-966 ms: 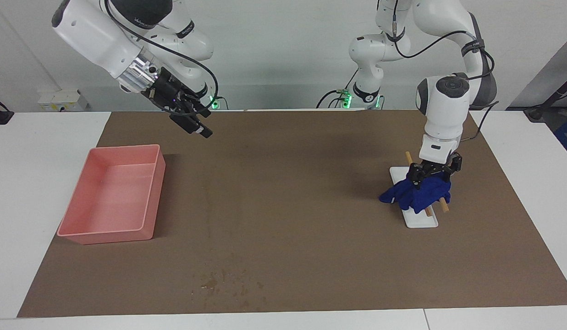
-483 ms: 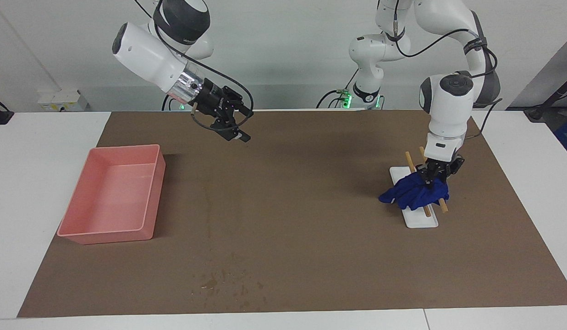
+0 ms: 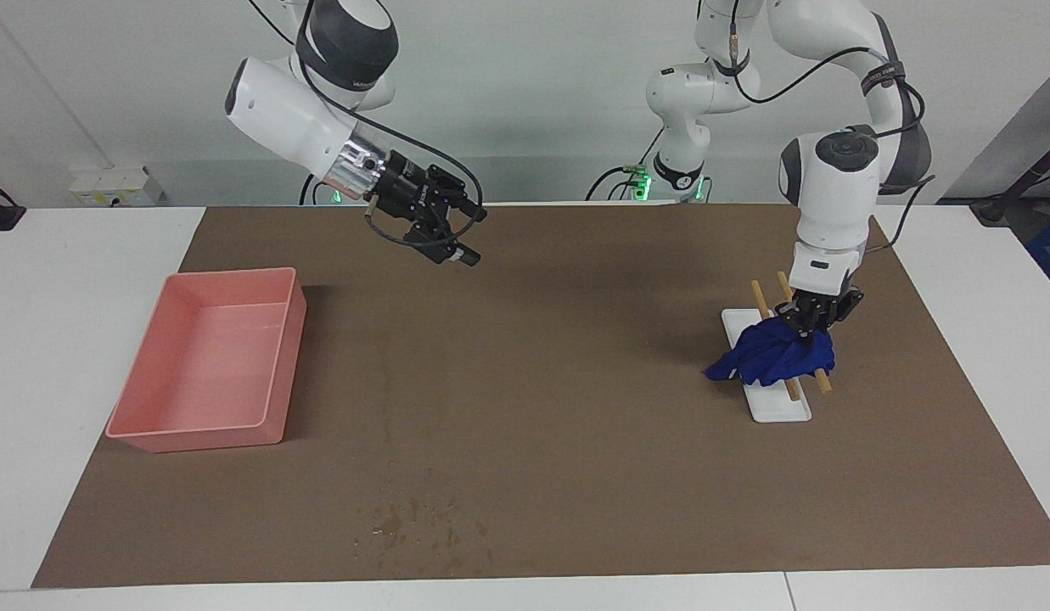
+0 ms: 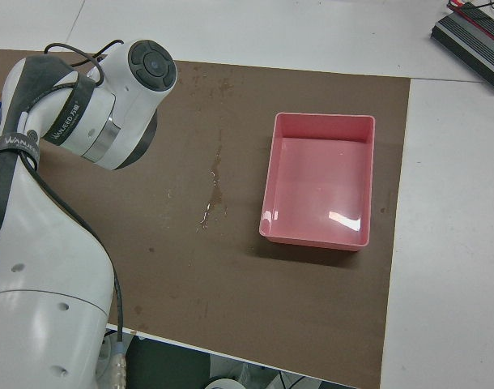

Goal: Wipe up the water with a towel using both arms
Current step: 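Carry the blue towel toward the right gripper with the left gripper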

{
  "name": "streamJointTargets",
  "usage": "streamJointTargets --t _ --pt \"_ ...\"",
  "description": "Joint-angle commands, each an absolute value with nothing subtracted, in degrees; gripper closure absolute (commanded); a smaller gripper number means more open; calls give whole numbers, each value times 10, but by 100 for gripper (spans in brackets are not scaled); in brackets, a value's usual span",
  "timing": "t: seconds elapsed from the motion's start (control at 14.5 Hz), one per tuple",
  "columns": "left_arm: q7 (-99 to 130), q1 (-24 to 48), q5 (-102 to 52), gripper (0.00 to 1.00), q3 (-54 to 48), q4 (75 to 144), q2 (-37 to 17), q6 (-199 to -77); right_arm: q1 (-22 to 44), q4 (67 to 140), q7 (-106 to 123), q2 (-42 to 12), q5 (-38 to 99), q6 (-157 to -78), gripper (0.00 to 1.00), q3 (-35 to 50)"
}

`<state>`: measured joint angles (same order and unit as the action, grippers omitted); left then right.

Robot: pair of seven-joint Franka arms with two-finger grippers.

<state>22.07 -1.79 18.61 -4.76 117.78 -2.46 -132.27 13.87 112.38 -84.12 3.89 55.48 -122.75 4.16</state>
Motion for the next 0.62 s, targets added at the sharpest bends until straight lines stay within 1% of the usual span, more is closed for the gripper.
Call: streamJointTargets --t 0.0,0.07,0.21,0.41,0.55 --pt "278 -12 137 100 -52 1107 -39 -1241 182 1132 -826 21 576 -1282 0 41" --pt "292 -11 76 100 -51 1079 -40 -1211 199 1132 -829 18 577 -1298 0 41" --pt "338 -18 -36 100 -49 1043 -37 -1164 211 1132 -828 16 577 -1307 0 41" --pt "518 -18 -167 100 -48 1043 -8 -1131 212 1132 -824 16 577 -1307 0 41" --pt "640 -11 -247 100 -50 1048 1 -1120 211 1131 -823 16 577 -1306 0 41"
